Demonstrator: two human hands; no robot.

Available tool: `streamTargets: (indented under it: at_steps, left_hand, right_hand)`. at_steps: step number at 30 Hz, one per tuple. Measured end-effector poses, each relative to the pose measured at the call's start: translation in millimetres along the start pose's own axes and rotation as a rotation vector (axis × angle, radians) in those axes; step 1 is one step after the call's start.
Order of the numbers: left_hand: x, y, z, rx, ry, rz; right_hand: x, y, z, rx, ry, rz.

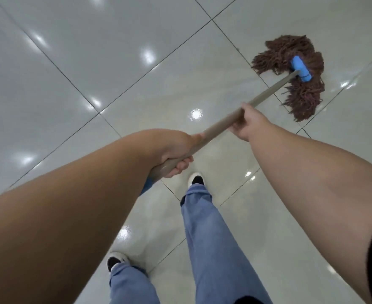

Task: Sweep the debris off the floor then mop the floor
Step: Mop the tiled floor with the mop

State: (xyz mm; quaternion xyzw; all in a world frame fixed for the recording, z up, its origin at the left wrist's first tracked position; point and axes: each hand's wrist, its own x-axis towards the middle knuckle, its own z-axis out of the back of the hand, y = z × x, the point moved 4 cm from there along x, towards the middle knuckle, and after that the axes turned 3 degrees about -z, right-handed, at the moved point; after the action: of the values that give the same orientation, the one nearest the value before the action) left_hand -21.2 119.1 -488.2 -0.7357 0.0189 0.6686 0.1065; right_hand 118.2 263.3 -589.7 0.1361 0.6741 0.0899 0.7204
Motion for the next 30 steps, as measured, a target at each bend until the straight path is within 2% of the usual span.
streamTargets:
  at_steps: [3,6,9,13,17,20,24,30]
  left_hand:
    - [-7.1,69.0,18.5,0.014,-0.043,0.002]
    - [-19.7,170.3,46.0,0.059,-0.132,-0.023]
    - [-40.6,292.1,67.3,0.08,-0.198,-0.011]
    - [-86.1,476.2,76.2,0.048,-0.266,0.044]
    - [-150.9,660.7,57.6,-0.028,-0.296,0.23]
    - [-199.0,759.3,31.1,-0.137,-0.301,0.354]
    - [-221.8,811.8,15.1,-0.158,-0.31,0.376]
    - [-205.7,766.8,53.9,-0.069,-0.303,0.328]
  right_hand:
    - [-10.2,-40.5,-28.0,-0.047,-0.017,-0.01]
    - [-36.6,-116.4,-62.0,-0.098,-0.024,-0.086]
    - [-68.7,-226.3,-99.1,-0.139,-0.042,-0.15]
    - [-129.2,-404.4,-147.6,-0.213,0.028,-0.252]
    - [-213.8,-575.8,-173.1,-0.31,0.085,-0.372]
    - [-269.5,-669.3,-175.3,-0.465,0.102,-0.485]
    - [-300.3,-717.5,-174.4,-0.578,0.104,-0.545]
    - [-277.8,-676.7,-196.6,-0.469,0.19,-0.498]
